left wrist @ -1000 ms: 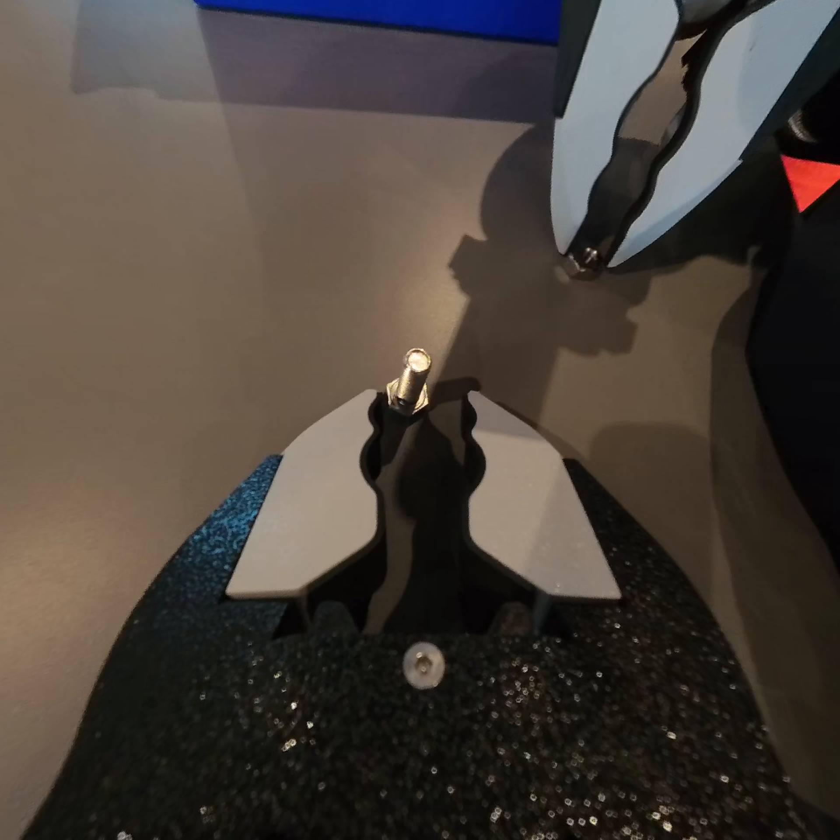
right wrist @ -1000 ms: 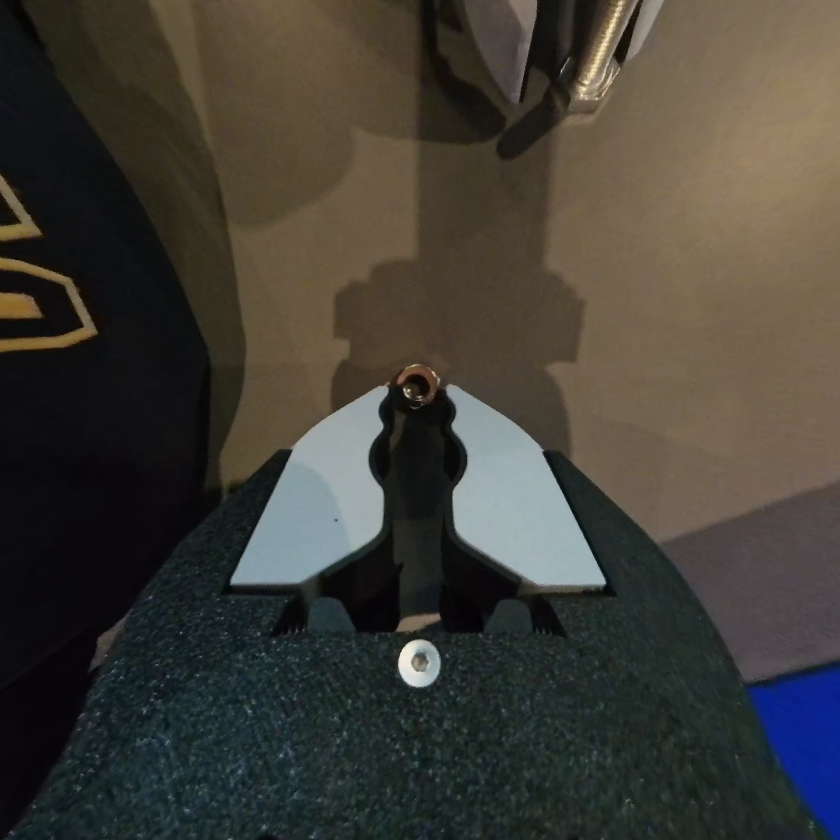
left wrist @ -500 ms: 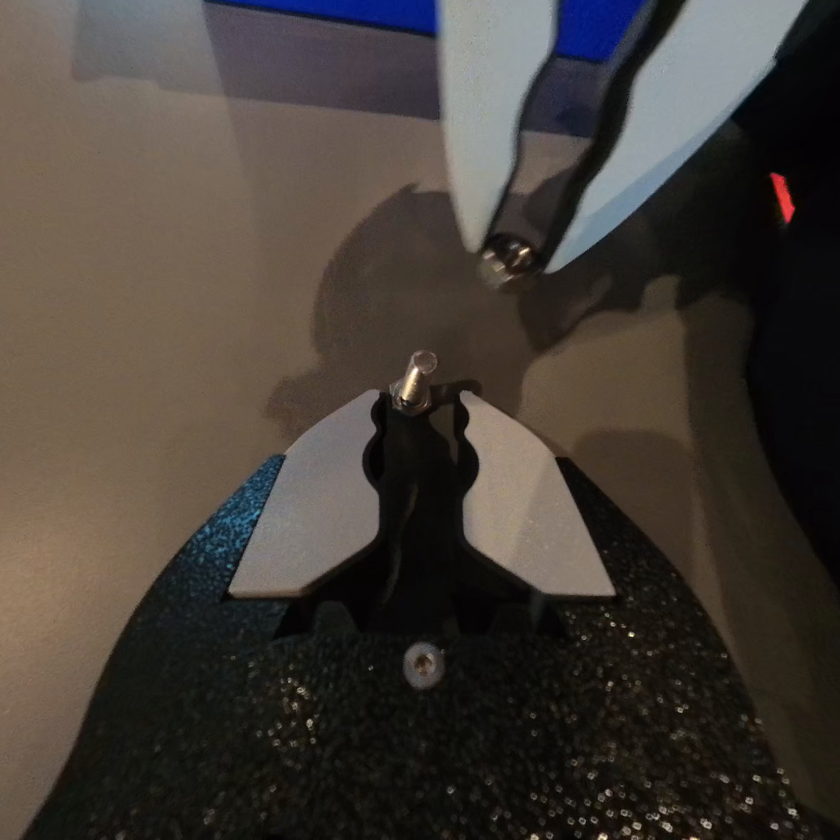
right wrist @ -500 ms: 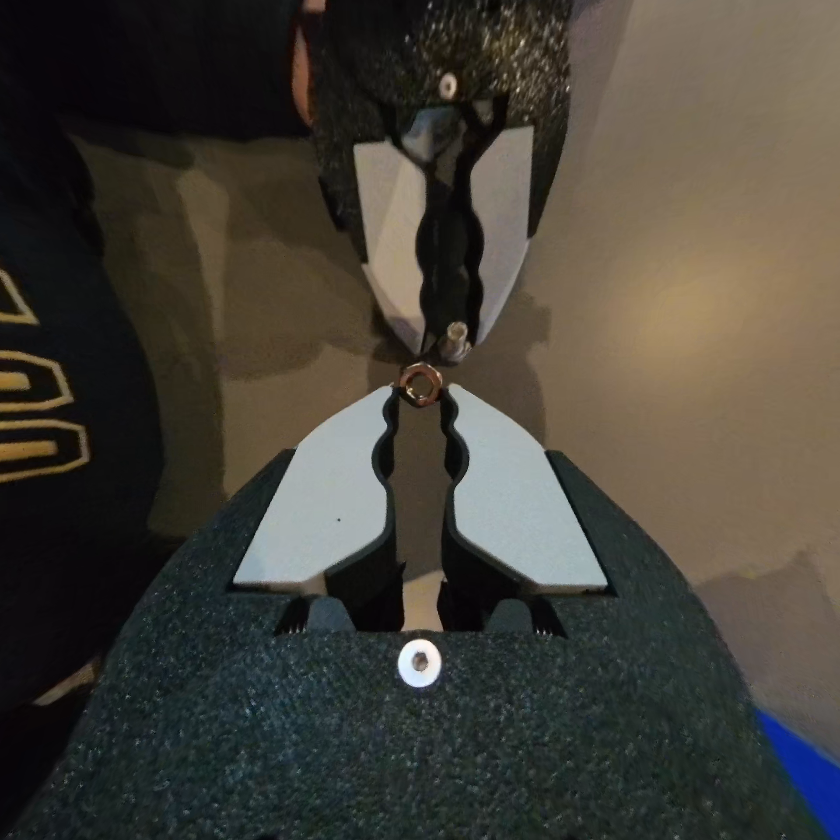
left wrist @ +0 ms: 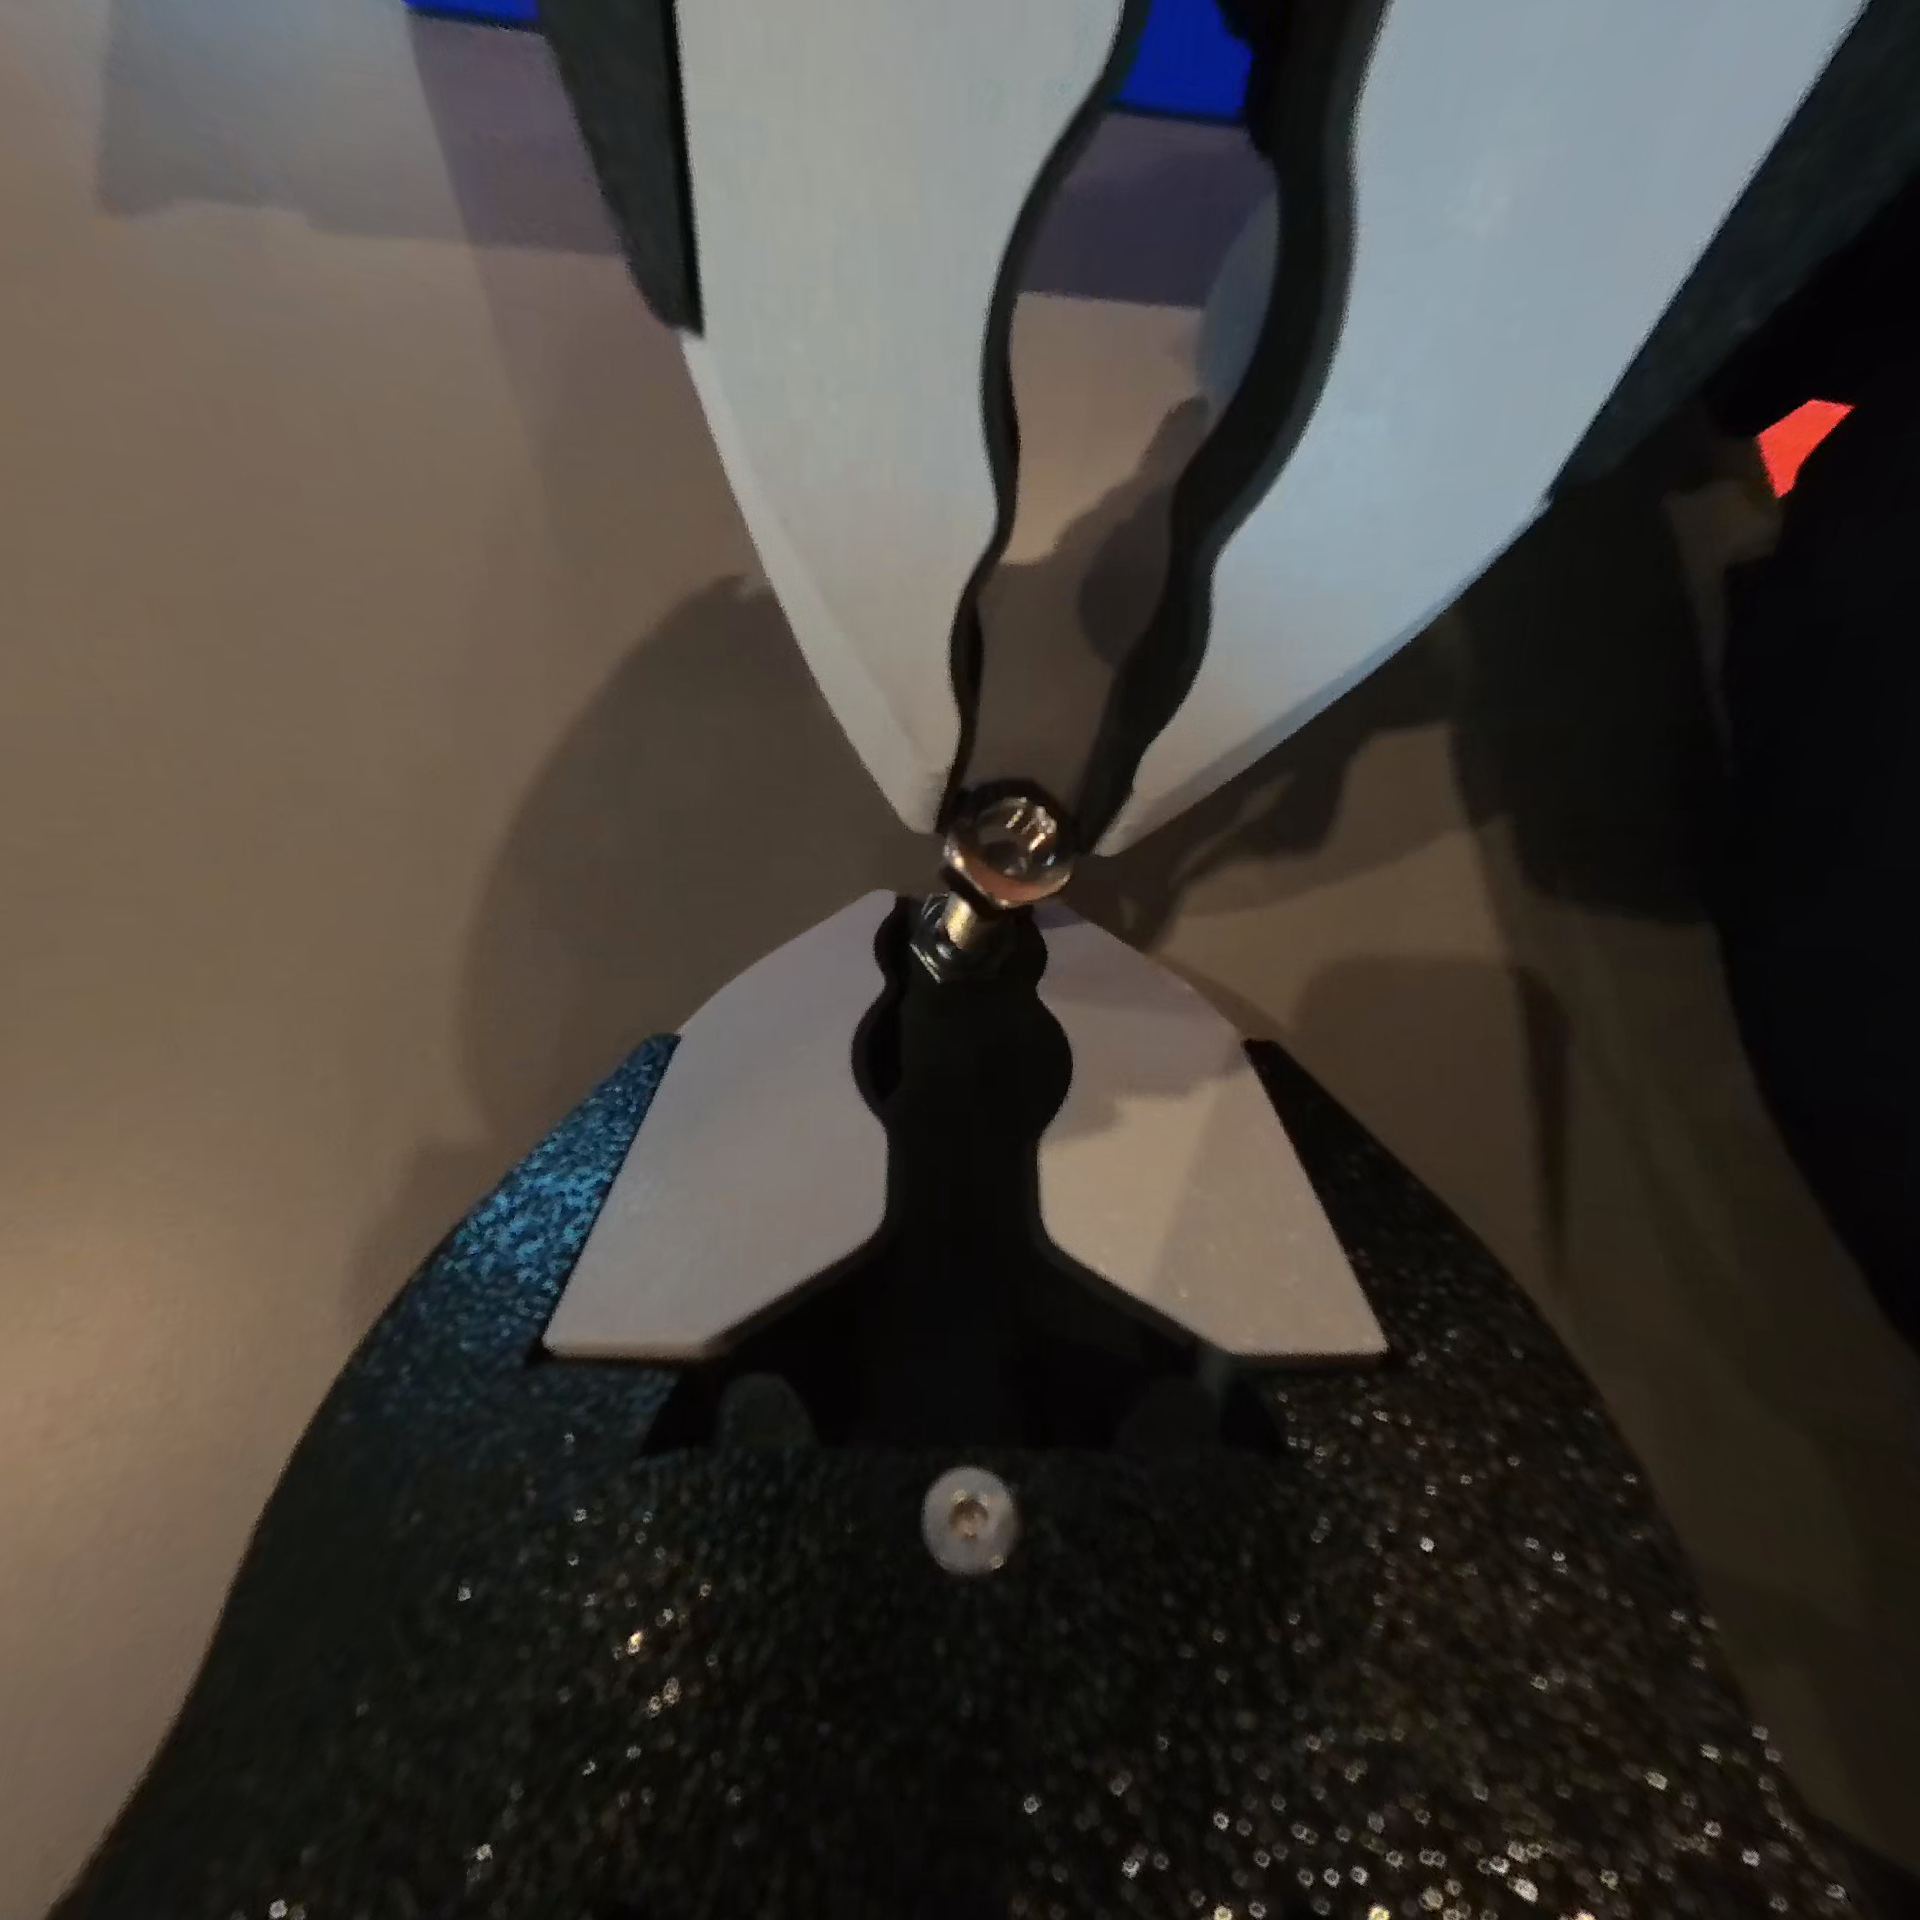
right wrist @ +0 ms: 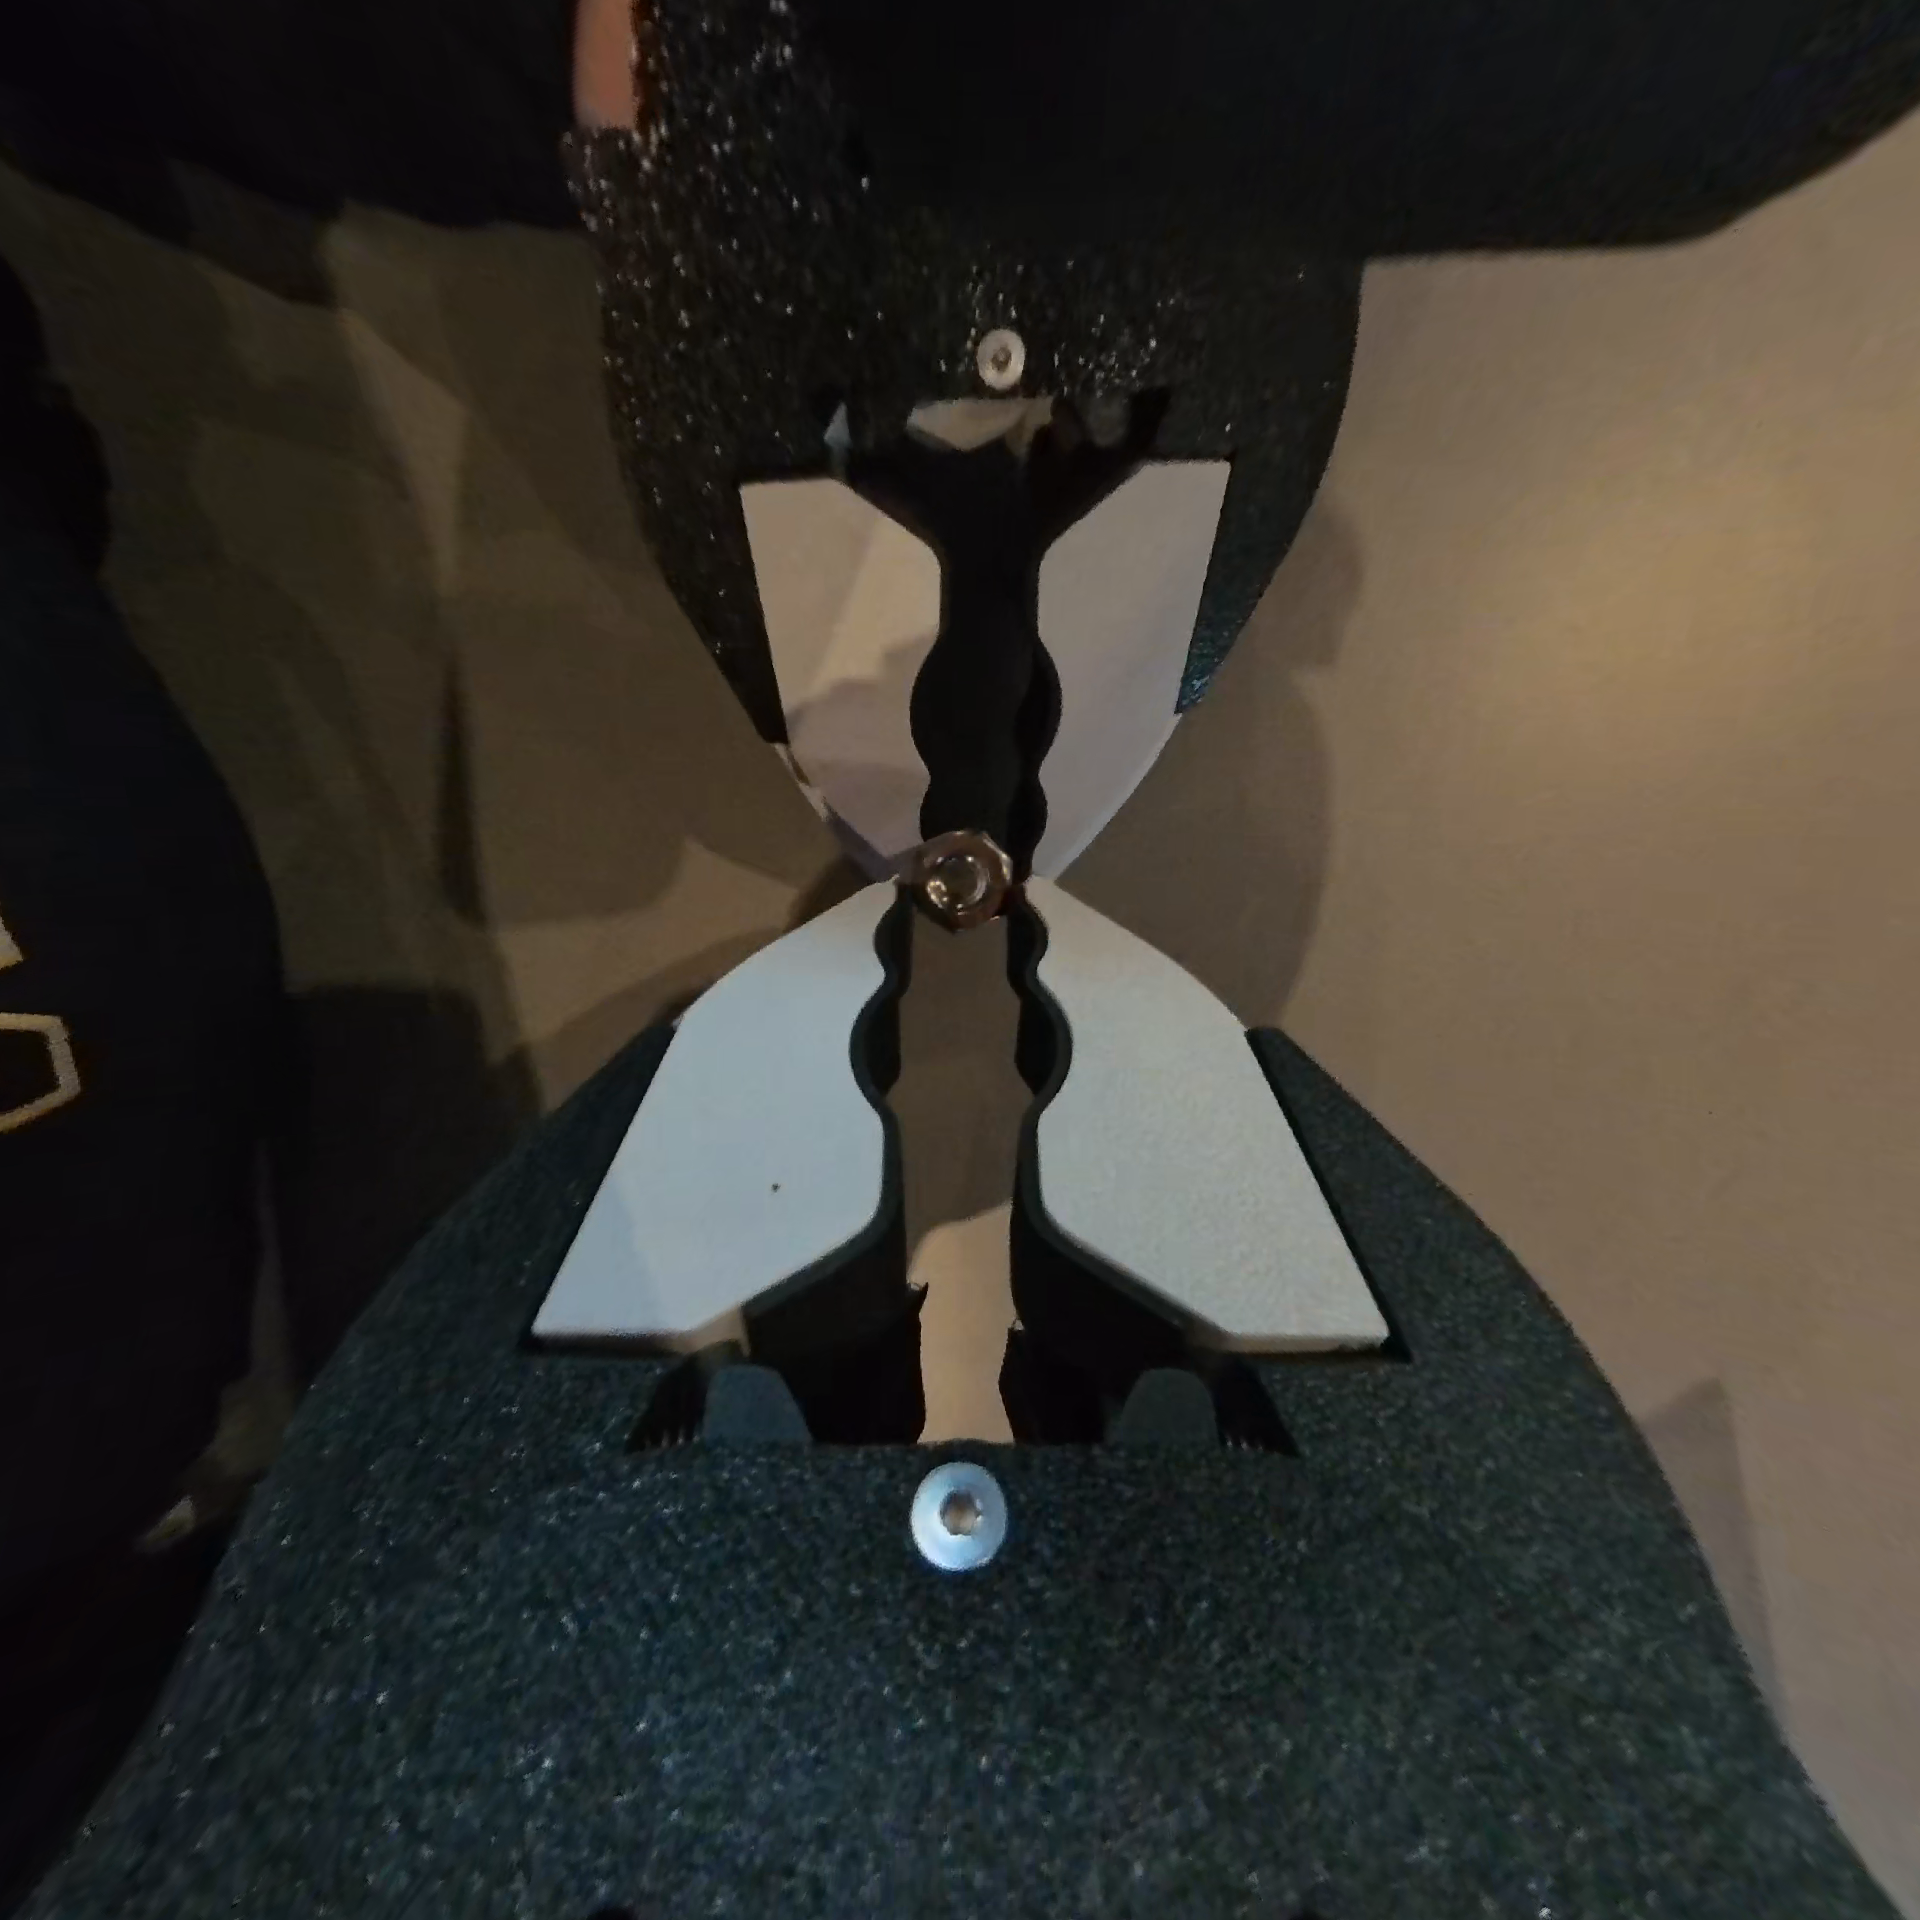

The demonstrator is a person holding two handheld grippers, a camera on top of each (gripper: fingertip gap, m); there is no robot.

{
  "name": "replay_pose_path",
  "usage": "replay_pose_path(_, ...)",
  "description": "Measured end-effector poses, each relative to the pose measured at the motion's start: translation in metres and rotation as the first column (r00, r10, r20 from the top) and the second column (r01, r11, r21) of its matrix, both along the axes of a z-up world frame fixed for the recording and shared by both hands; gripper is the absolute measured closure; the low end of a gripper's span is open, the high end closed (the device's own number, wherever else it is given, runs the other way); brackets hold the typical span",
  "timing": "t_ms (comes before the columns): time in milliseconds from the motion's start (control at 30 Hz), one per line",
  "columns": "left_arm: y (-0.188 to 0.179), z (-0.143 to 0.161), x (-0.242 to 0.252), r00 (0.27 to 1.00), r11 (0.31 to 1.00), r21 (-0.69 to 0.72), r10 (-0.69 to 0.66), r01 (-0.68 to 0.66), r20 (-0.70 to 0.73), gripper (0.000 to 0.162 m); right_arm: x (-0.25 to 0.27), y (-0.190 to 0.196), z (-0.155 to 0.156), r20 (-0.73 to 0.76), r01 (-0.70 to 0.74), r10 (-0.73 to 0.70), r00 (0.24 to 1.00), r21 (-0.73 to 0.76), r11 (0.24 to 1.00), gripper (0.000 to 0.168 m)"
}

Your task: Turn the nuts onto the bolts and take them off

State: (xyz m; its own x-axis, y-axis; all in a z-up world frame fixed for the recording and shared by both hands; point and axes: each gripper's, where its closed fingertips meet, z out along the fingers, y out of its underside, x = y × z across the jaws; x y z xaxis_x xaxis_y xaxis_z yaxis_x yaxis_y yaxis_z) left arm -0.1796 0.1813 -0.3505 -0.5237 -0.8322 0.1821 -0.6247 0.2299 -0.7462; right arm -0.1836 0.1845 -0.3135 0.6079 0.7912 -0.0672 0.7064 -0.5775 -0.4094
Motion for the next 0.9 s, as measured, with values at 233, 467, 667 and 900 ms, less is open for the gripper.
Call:
replay_pose_path(233, 0.000, 0.000, 0.000, 1.000, 1.000, 0.004, 0.000, 0.000, 0.001, 0.144, 0.000, -0.001, -0.005, 0.016, -0.011, 0.011, 1.000, -0.028, 1.000, 0.151)
replay_pose_path(467, 0.000, 0.000, 0.000, 1.000, 1.000, 0.005, 0.000, 0.000, 0.002, 0.144, 0.000, -0.001, -0.005, 0.027, -0.014, 0.015, 1.000, -0.038, 0.999, 0.151)
replay_pose_path(667, 0.000, 0.000, 0.000, 1.000, 1.000, 0.006, 0.000, 0.000, 0.002, 0.144, 0.000, -0.001, -0.008, 0.027, -0.008, 0.009, 1.000, -0.044, 0.999, 0.143)
replay_pose_path(900, 0.000, 0.000, 0.000, 1.000, 1.000, 0.006, 0.000, 0.000, 0.002, 0.144, 0.003, 0.001, 0.003, -0.152, 0.107, -0.088, 0.984, 0.118, 0.987, 0.133)
